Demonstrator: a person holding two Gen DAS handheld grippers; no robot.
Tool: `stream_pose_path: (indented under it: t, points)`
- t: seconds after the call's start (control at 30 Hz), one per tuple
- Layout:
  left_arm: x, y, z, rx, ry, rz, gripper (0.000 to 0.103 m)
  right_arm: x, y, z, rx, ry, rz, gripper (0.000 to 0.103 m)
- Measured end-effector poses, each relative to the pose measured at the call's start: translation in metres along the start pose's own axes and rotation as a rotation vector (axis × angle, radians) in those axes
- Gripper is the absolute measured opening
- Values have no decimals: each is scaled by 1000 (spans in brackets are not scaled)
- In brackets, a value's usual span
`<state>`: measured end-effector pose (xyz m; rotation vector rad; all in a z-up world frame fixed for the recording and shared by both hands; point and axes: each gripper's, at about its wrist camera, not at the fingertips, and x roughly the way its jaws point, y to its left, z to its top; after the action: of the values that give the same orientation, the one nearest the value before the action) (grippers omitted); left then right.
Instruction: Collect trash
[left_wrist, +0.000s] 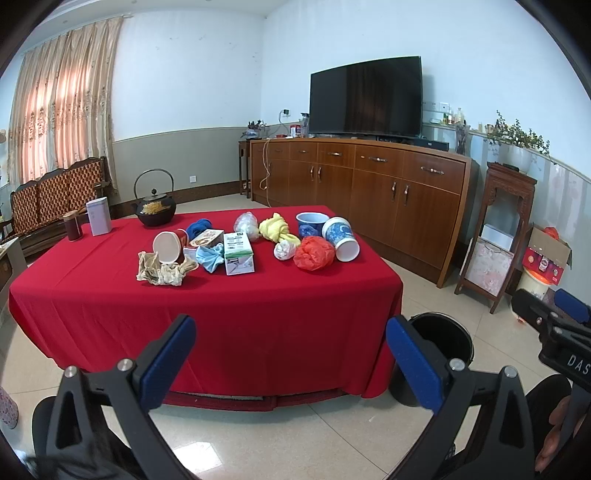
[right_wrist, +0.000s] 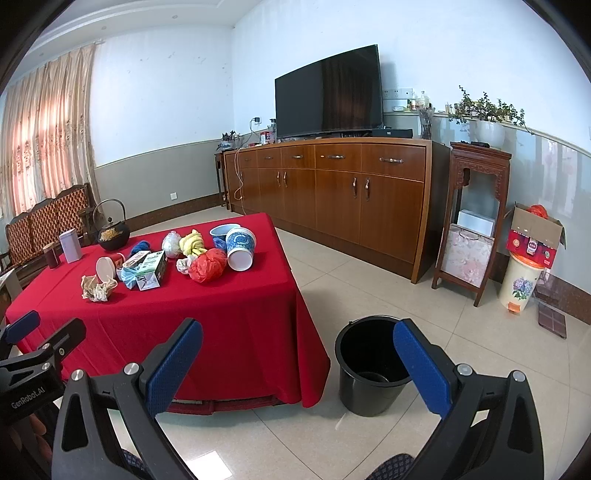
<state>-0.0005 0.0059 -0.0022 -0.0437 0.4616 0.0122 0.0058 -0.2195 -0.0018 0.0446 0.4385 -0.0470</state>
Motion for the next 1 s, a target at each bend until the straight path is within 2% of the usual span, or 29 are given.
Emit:
stream_pose_path:
  t: [1.0]
  points:
    - [-1, -8, 1, 5, -3, -1, 103, 0, 0, 3, -2, 2, 3, 103]
